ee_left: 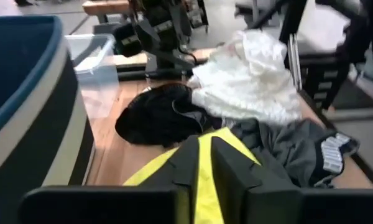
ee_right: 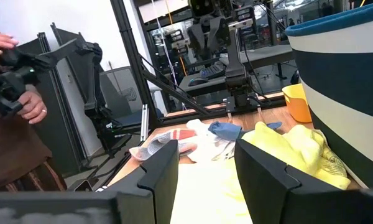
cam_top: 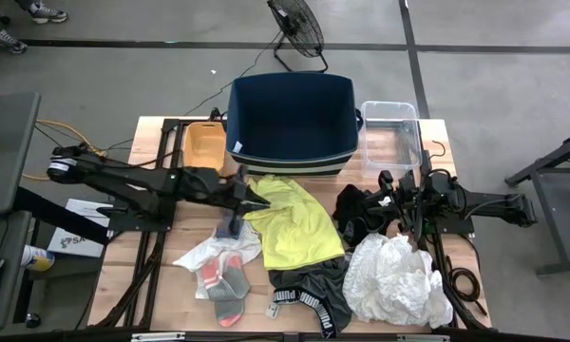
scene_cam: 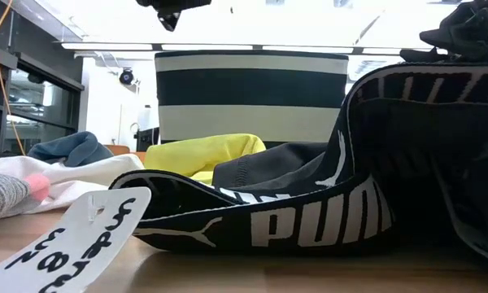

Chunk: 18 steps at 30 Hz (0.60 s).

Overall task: Pick & Place Cloths
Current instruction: Put the yellow shirt into the laundry organizer

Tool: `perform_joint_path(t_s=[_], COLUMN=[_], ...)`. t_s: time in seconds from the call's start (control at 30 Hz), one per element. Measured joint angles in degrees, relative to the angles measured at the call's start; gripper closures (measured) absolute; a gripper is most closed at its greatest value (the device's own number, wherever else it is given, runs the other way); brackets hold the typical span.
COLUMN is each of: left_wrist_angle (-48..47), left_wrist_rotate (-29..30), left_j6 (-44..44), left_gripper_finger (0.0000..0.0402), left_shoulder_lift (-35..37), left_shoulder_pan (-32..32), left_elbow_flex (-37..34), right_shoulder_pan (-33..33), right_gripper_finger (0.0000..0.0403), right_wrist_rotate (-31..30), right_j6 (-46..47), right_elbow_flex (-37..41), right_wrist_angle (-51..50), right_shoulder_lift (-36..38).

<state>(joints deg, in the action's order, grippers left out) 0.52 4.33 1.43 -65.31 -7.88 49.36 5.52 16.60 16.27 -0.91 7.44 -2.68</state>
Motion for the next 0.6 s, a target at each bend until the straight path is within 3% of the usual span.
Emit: perform_joint_path(t_s=[0.3, 0.6], left_wrist_angle=[-3.25, -14.09], left_wrist_rotate=[-0.93, 3.48], left_j6=[6.18, 2.61], left_gripper_finger=[0.0265, 0.0242], left_shoulder_lift=[-6.84, -13.25], left_shoulder_pan=[0.0, 0.04], left_elbow_flex=[6.25, 9.57], right_shoulder_pan=[-0.02, -0.02], right_gripper_finger=[0.0254, 0.0254], right_wrist_rotate=[0.0, -0.06], right_j6=[-0.02, -0.01], right_elbow_flex=[0.0, 0.0], right_wrist_angle=[-0.17, -0.39], right_shoulder_lift=[0.0, 0.0])
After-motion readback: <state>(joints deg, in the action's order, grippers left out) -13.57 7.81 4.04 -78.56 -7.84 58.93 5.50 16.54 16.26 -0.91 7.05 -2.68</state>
